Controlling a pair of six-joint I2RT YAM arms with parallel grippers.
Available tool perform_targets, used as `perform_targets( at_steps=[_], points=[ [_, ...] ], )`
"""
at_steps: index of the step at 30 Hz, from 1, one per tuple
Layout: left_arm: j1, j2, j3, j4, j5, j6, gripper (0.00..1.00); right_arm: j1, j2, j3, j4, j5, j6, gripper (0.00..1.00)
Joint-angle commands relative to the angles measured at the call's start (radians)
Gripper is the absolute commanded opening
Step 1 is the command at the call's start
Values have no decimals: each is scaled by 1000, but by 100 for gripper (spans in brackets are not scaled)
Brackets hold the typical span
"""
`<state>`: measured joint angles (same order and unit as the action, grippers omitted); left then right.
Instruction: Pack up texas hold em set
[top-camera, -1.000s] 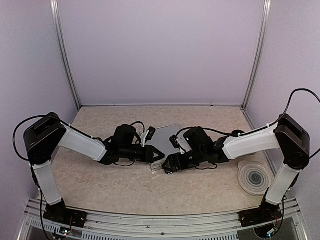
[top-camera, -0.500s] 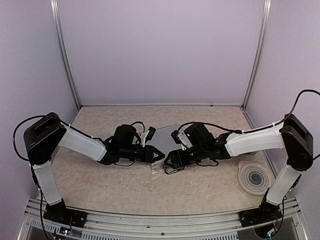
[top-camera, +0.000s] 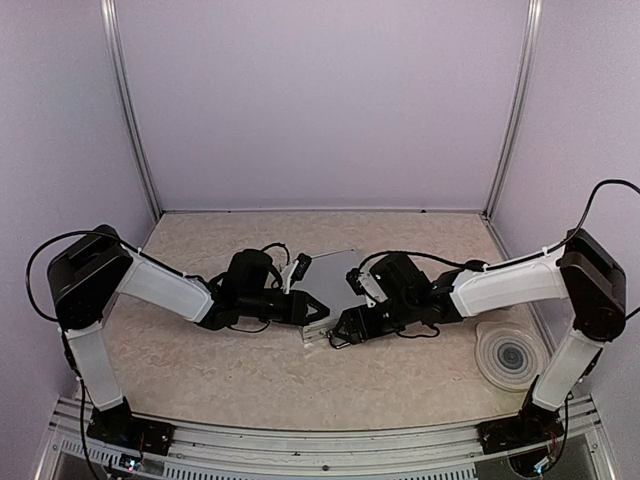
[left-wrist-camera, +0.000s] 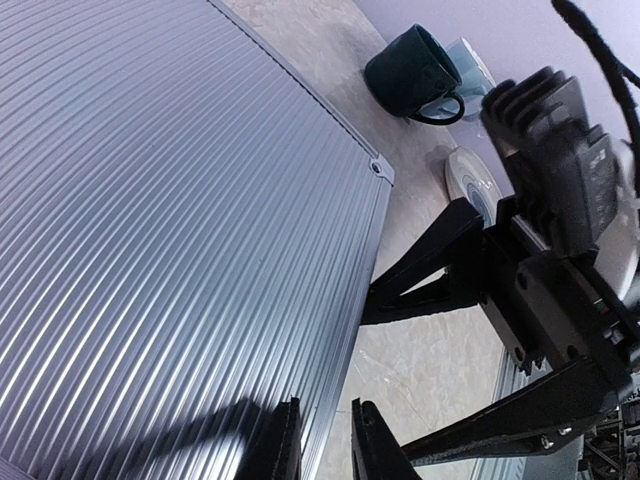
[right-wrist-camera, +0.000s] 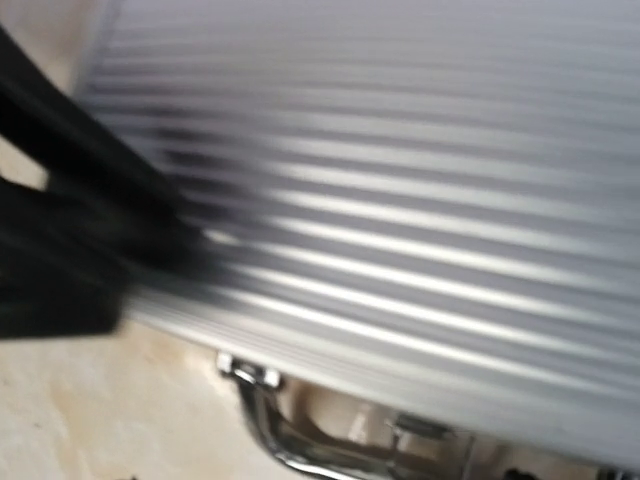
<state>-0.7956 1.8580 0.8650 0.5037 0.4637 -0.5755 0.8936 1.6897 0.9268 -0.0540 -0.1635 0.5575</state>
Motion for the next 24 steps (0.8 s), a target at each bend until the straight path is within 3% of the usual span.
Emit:
perform_targets(
  at_steps=[1, 7, 14, 24],
  points=[
    [-6, 13, 14, -7, 19, 3, 19, 12, 42, -22, 30, 1, 32, 77],
    [-7, 1, 6, -10, 12, 7, 19, 13, 81, -18, 52, -5, 38, 77],
    [-7, -5, -7, 1, 11, 0, 19, 13, 133, 6, 98, -49, 44, 69],
    [-7, -12, -9, -1, 11, 3, 19, 13, 118, 6, 87, -87, 118, 37]
  ],
)
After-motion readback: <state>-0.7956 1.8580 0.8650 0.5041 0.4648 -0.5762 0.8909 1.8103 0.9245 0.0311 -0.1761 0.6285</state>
